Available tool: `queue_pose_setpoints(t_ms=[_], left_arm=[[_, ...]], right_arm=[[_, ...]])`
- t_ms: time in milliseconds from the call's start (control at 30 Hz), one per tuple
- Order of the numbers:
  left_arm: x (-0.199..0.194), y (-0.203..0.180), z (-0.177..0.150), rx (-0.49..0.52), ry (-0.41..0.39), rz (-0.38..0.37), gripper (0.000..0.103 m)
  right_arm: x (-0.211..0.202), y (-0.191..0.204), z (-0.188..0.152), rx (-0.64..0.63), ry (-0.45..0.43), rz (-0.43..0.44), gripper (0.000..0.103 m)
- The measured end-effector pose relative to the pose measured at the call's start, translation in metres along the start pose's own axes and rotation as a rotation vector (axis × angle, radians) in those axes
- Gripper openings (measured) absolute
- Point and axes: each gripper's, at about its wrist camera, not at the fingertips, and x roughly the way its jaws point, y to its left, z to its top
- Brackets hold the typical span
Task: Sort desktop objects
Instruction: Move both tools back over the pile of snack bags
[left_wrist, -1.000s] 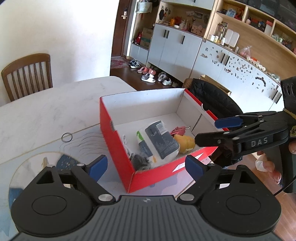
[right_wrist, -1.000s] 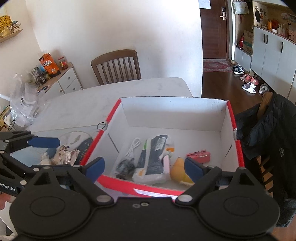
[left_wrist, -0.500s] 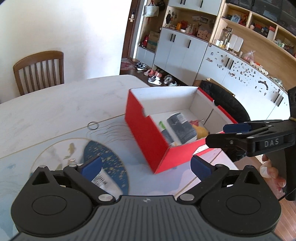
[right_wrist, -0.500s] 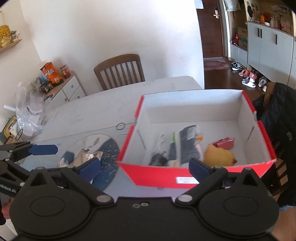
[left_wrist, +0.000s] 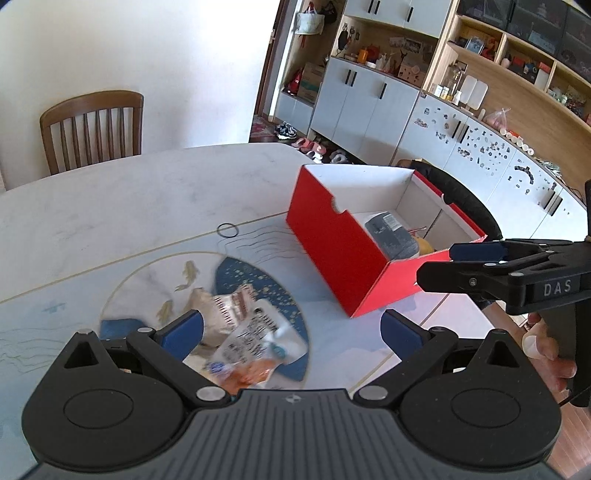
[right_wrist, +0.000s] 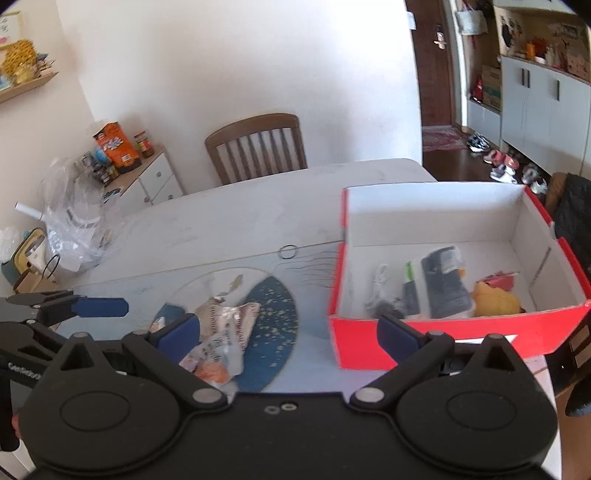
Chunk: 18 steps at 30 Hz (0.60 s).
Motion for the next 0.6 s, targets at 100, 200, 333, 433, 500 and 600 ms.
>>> queue_pose_setpoints(t_ms=[100, 200, 333, 433, 500, 600], left_arm=[[-0.003, 0.013, -0.007, -0.001, 0.001, 0.004, 0.103], [-0.005, 0.022, -0.014, 0.002, 0.000, 0.003, 0.103], [-0.005, 0.032, -0.022, 0.008, 0.009, 0.000, 0.103], [-0.002, 0.038, -0.029, 0.021, 0.007, -0.001, 0.103], [0.000, 0.040, -0.034, 0.038, 0.011, 0.008, 0.103], [0.005, 0.047, -0.041, 0.040, 0.020, 0.015, 0.103]], right_arm=[[0.005, 0.015, -0.004, -0.011, 0.003, 0.008, 0.102], [0.010, 0.028, -0.008, -0.016, 0.015, 0.010, 0.102], [0.019, 0.044, -0.012, -0.041, 0.040, 0.023, 0.102], [0.027, 0.054, -0.015, -0.058, 0.059, 0.018, 0.102], [0.033, 0.058, -0.016, -0.068, 0.071, 0.015, 0.102], [0.043, 0.062, -0.019, -0.081, 0.085, 0.000, 0.102]])
